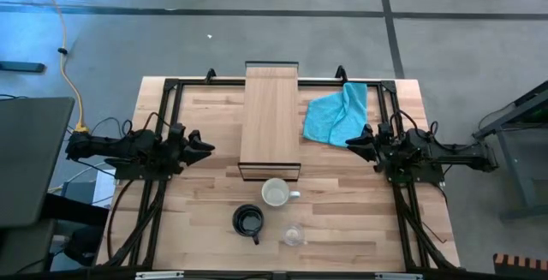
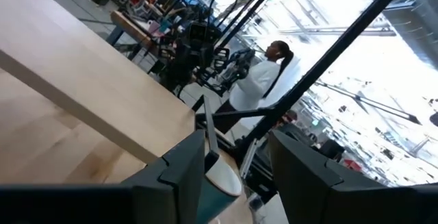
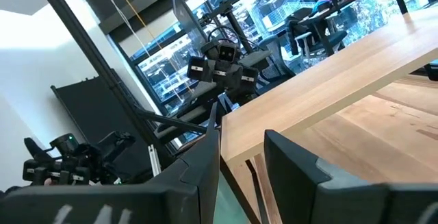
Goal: Stack small to large cups/mugs on shelf
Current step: Put the transparent mug on the shelf
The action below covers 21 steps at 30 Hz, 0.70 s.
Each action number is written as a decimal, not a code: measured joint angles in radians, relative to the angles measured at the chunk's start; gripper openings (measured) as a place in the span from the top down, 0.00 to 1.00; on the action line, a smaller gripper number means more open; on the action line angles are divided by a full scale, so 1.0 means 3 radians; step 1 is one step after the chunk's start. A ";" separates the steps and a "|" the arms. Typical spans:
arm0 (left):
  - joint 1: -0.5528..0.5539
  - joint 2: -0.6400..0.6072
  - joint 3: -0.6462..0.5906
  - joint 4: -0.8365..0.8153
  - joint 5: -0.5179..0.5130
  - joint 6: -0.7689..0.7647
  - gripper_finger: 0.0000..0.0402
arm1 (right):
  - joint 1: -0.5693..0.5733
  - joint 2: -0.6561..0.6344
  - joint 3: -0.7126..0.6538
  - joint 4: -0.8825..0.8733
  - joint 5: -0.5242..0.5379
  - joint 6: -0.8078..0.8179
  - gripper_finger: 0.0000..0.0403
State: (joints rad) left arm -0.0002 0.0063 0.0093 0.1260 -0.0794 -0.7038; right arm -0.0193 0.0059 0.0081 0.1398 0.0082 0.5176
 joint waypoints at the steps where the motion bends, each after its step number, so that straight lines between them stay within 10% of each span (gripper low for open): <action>1: 0.0000 0.0000 0.0000 0.0000 -0.0021 0.0001 0.62 | 0.0000 0.0000 0.0000 0.0000 0.0001 0.0000 0.73; 21: 0.0000 0.0000 0.0000 -0.0206 -0.0298 -0.0040 0.62 | 0.0000 0.0002 -0.0001 -0.0075 0.0000 0.0236 0.73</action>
State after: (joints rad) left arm -0.0002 0.0063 0.0093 0.0643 -0.1688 -0.7158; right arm -0.0193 0.0066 0.0078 0.1173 0.0082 0.5884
